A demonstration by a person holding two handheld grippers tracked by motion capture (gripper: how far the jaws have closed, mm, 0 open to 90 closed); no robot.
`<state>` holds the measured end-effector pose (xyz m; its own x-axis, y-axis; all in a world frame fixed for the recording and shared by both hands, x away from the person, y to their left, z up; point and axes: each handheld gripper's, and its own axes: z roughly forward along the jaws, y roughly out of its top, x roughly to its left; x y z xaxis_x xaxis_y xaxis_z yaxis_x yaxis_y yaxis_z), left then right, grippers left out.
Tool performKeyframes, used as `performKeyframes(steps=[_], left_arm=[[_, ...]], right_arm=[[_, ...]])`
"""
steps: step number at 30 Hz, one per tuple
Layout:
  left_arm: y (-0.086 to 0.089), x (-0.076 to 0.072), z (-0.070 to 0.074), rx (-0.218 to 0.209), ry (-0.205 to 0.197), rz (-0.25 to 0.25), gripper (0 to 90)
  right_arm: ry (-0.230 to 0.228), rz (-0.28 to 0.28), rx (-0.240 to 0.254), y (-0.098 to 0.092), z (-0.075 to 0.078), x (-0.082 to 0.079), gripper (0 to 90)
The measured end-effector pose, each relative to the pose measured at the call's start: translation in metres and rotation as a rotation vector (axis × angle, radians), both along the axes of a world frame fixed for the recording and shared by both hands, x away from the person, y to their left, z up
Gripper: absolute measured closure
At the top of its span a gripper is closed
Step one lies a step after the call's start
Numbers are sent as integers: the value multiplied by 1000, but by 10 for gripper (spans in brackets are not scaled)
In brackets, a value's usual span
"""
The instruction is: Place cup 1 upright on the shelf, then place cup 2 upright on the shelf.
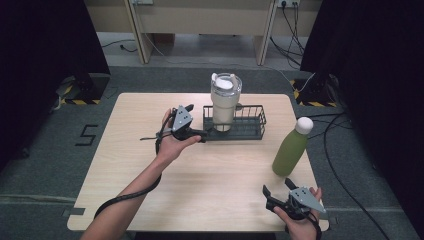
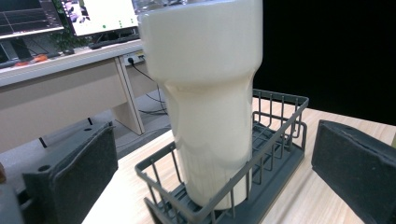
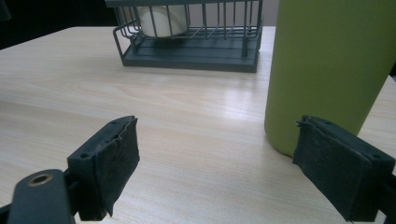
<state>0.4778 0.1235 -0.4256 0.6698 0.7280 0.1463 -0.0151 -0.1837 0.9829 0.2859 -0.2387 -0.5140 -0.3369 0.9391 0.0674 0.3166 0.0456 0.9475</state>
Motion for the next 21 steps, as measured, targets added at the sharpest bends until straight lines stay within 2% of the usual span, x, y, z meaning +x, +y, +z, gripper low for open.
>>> performKeyframes(steps=[7,12,21], left_arm=[[15,-7,-2,-6,0,21,0],[20,-12,-3,-19,-3,19,0],[33,-23,-10,-36,-5,34,0]], right_arm=[[-9,-14,-2,-2,2,-1,138],[-17,-25,-4,-3,4,-1,137],[-28,-40,1,-8,7,-1,129]])
